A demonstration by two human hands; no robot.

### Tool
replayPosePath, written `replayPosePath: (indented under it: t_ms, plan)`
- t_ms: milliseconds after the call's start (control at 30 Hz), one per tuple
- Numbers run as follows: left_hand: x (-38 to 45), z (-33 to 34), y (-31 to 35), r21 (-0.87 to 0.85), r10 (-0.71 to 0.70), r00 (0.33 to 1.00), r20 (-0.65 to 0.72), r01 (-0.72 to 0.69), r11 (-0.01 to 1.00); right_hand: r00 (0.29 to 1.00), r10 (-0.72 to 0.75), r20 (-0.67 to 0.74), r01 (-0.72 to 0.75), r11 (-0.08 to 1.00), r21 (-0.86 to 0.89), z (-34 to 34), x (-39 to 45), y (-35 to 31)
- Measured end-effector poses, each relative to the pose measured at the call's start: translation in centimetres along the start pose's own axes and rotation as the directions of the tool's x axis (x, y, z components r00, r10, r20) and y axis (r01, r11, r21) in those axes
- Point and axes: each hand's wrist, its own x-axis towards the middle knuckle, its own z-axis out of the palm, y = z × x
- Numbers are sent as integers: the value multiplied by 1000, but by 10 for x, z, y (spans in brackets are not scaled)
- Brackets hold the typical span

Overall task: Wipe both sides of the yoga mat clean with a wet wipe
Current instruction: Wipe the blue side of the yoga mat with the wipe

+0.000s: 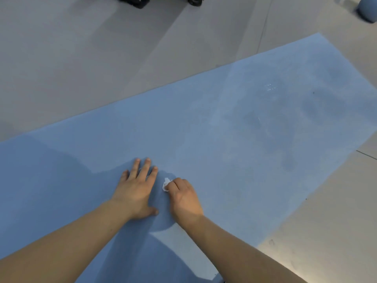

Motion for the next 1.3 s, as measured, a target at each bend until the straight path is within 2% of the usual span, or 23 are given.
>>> replayPosePath:
  t_ms: [133,200,233,267,333,400,433,600,667,767,933,1133,1300]
  plan:
    - [-5,-8,0,-19,8,1000,-5,-8,1000,994,-40,104,38,999,19,-18,11,0]
    - [-8,-19,2,-148,25,996,-85,-38,988,989,30,148,-45,993,106,-42,22,-2]
    - [-10,-27,3,-292,8,991,-134,-48,955,982,117,150,-142,975,168,-57,28,-7]
    - [-14,-38,5,-484,-35,987,-156,-45,874,962,226,151,-258,934,246,-75,35,-12]
    - [-25,-65,13,-808,-94,992,-87,-15,588,887,416,202,-462,788,406,-112,50,-25]
    - [-38,-94,21,-942,-66,997,-28,-4,335,828,488,275,-557,662,502,-150,62,-38]
    - [-46,-109,25,-965,-45,998,-31,-19,261,812,495,309,-580,623,525,-169,66,-45]
    - [-84,-168,42,-995,29,995,-94,-95,39,769,508,387,-633,524,570,-255,83,-88]
    - [-99,-185,48,-993,48,992,-118,-117,-28,778,505,374,-624,548,557,-287,86,-101]
    - [-118,-203,54,-980,44,985,-167,-161,-119,793,495,356,-610,651,452,-335,88,-118]
    - [-134,-203,57,-967,-37,979,-199,-203,-152,803,414,430,-570,745,346,-357,97,-120]
    - [-115,-193,79,-986,-255,953,-164,-169,3,813,280,510,-517,750,413,-308,103,-68]
    - [-99,-201,132,-988,-457,877,-150,-119,95,822,107,560,-450,723,523,-302,113,-7]
